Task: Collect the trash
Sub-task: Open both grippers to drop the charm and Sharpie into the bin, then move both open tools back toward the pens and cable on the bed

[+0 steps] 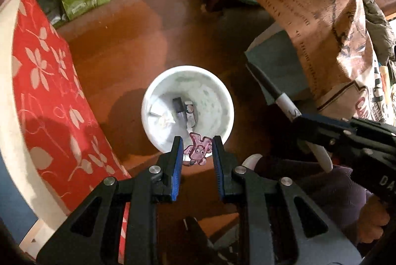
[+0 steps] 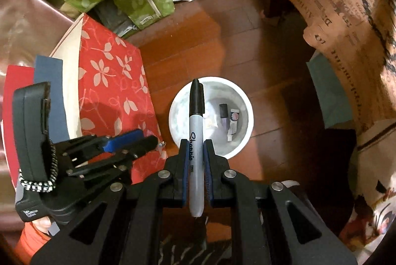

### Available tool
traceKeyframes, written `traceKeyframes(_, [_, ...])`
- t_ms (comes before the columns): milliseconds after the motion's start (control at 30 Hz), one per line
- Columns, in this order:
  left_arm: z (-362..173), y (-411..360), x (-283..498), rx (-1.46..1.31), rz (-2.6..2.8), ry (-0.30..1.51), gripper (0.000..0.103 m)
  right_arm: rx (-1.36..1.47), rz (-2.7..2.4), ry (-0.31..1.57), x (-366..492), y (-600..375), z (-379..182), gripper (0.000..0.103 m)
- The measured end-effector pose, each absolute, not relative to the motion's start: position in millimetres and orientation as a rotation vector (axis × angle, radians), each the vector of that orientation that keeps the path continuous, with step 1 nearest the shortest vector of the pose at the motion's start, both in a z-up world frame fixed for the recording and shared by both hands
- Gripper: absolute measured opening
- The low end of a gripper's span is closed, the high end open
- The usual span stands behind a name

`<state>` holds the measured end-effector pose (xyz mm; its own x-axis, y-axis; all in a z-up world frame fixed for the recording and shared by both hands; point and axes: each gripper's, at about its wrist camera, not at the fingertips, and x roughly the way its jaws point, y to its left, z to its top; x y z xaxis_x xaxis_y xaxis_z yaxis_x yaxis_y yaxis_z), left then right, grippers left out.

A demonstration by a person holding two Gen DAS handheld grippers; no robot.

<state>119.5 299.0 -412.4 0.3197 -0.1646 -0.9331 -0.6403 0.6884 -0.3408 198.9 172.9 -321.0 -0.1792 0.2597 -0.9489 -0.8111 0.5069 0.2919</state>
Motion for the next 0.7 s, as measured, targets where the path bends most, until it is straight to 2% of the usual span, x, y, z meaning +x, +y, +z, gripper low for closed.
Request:
traceKeyframes(133, [-417.1,302.0,125.9,-0.828,0.341,1.229,0.022,-0.490,1.023,1.478,206.6,175.3,-323.9,0.012])
traceKeyframes(267, [-413.1,304.0,132.4,-0.825,0.345,1.239,0.027,-0.474,0.994,1.502,214.4,171.0,-327.3,0.025])
traceKeyframes(700, [-359.3,282.9,134.2,-0.663,0.368,1.207,0.029,-0.478,1.020,1.403,218.4,145.0,-290.0,0.025])
